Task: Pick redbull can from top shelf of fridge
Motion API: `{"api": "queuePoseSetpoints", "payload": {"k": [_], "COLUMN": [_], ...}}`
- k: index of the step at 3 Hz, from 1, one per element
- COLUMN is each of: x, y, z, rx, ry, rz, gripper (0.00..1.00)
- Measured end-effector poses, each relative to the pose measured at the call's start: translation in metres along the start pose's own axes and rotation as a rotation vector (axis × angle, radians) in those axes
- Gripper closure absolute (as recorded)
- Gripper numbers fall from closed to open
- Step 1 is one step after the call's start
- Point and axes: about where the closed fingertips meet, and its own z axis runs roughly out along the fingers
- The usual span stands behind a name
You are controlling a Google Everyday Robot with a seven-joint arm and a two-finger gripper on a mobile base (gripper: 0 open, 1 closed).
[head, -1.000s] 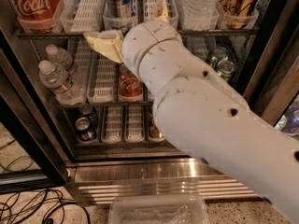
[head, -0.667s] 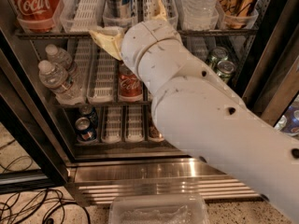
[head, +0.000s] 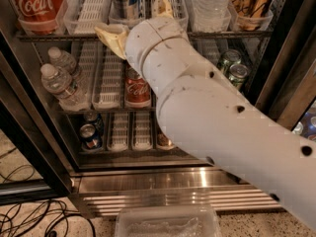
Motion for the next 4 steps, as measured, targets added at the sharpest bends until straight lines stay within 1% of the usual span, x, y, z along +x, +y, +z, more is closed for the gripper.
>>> {"api": "queuePoseSetpoints", "payload": {"k": [1,3,4], "x": [0.003,0.010,0.009], "y": [0.000,-0.005,-0.002], "z": [0.004,0.008,0.016], "rx": [-0.001,0.032,0.037], "ry": [0.015,0.060,0.066], "rz": [-0.012,-0.032,-0.029], "gripper": [0.31,0.32,0.39]}}
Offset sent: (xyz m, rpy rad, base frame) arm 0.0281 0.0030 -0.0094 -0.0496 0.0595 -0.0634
